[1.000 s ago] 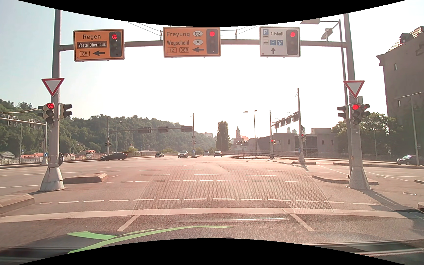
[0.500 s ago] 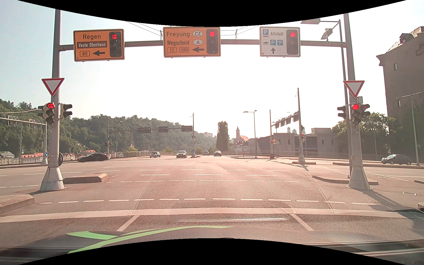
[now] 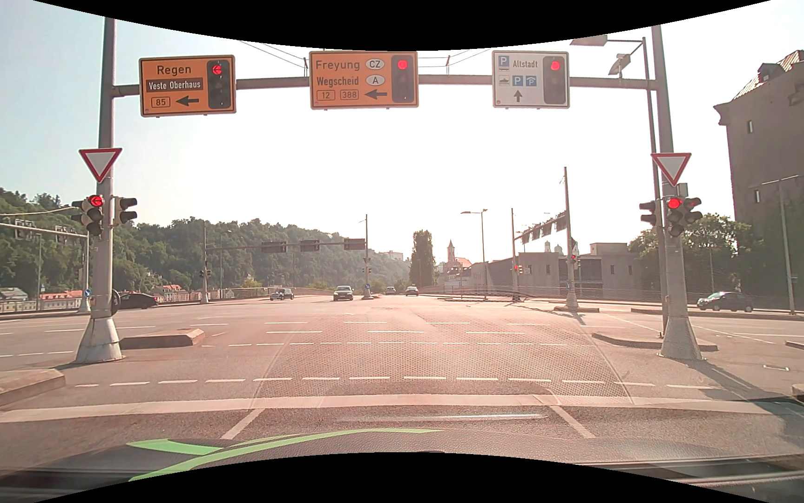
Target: Follow the waypoints while adhering to traffic rules and regulations
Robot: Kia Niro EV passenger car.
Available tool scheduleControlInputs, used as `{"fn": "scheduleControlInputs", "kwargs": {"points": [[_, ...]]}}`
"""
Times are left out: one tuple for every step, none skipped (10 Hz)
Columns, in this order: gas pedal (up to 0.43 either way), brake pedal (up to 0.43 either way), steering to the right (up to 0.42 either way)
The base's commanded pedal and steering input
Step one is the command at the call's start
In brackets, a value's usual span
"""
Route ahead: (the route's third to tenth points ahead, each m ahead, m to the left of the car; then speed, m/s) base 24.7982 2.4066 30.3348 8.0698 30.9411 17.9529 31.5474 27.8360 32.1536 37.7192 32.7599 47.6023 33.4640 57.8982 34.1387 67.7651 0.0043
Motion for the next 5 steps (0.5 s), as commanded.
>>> {"fn": "scheduleControlInputs", "kwargs": {"points": [[0.000,0.305,-0.002],[0.000,0.305,-0.002],[0.000,0.305,-0.002],[0.000,0.305,-0.002],[0.000,0.305,-0.002]]}}
